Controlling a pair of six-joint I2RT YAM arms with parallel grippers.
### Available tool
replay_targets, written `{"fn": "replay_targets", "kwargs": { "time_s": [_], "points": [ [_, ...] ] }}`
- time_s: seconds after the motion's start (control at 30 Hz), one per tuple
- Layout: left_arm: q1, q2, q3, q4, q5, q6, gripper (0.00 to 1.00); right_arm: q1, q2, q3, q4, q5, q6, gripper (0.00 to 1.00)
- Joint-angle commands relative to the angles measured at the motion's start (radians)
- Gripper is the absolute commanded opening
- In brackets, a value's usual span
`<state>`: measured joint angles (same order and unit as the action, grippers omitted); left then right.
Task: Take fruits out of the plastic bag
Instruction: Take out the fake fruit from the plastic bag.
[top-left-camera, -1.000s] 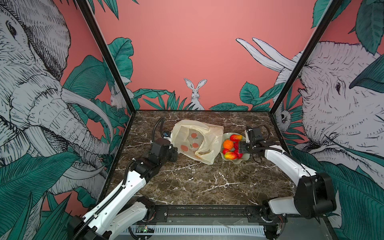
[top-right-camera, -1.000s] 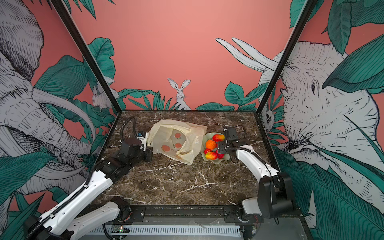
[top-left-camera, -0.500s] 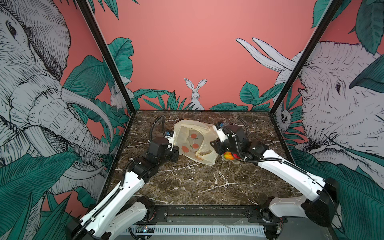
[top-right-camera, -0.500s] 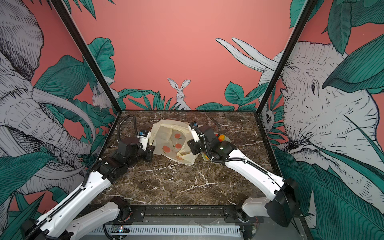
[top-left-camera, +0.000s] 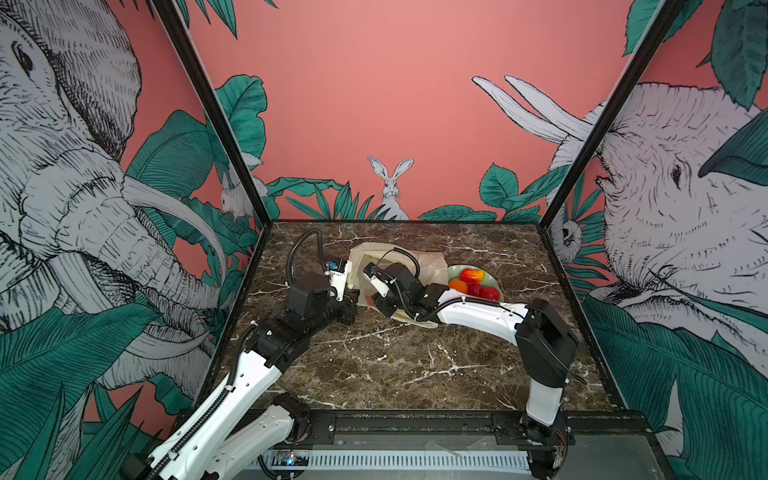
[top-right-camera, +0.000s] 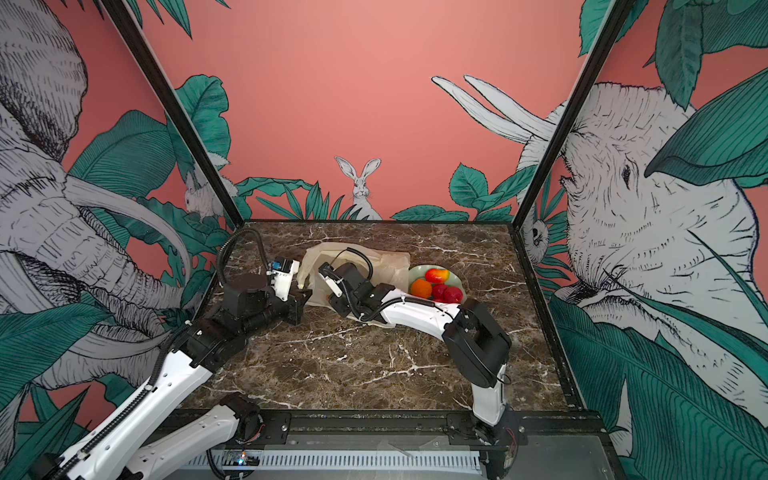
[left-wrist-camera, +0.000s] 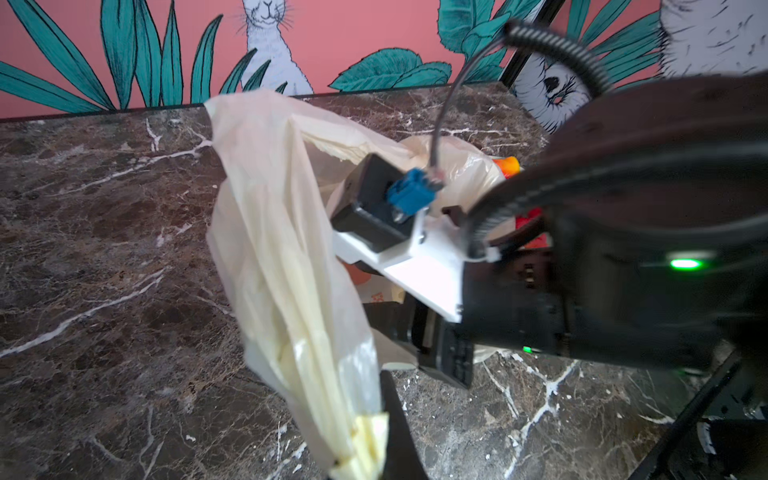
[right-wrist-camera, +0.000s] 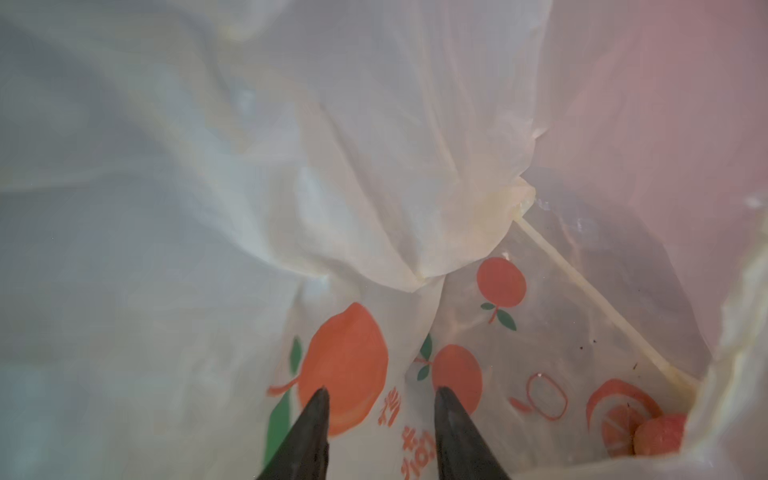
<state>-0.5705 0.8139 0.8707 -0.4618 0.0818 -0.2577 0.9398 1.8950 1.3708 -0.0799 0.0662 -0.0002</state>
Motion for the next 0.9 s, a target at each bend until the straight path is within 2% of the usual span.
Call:
{"fn": "replay_targets", "kwargs": {
  "time_s": [0.0,0.13,0.3,0.43,0.57,0.63,0.73,0.87],
  "points": [
    [-0.004,-0.036,0.001,-0.004,0.026,-0.007,0.00,-0.001,0.058,0.042,0.122,0.057,-0.069,0.44],
    [-0.003,-0.057,-0.031,-0.013,0.040,-0.031,0.00,-0.005,0.148,0.109,0.096,0.183,-0.069,0.50],
    [-0.004,-0.141,-0.087,-0.036,0.047,-0.041,0.00,-0.027,0.229,0.246,-0.057,0.379,-0.064,0.58],
    [-0.004,-0.242,-0.140,-0.105,0.005,-0.037,0.00,-0.056,0.254,0.322,-0.171,0.487,-0.059,0.65],
    [-0.005,-0.358,-0.206,-0.177,-0.052,-0.072,0.00,-0.068,0.245,0.352,-0.238,0.577,-0.080,0.78],
    [-0.015,-0.397,-0.234,-0.163,-0.050,-0.098,0.00,-0.074,0.247,0.373,-0.293,0.599,-0.073,0.83],
    [-0.016,-0.384,-0.259,-0.190,-0.088,-0.146,0.00,-0.084,0.239,0.382,-0.363,0.600,-0.028,0.91],
    [-0.019,-0.386,-0.301,-0.162,-0.083,-0.163,0.00,-0.118,0.226,0.346,-0.370,0.523,0.046,0.94]
  ]
}}
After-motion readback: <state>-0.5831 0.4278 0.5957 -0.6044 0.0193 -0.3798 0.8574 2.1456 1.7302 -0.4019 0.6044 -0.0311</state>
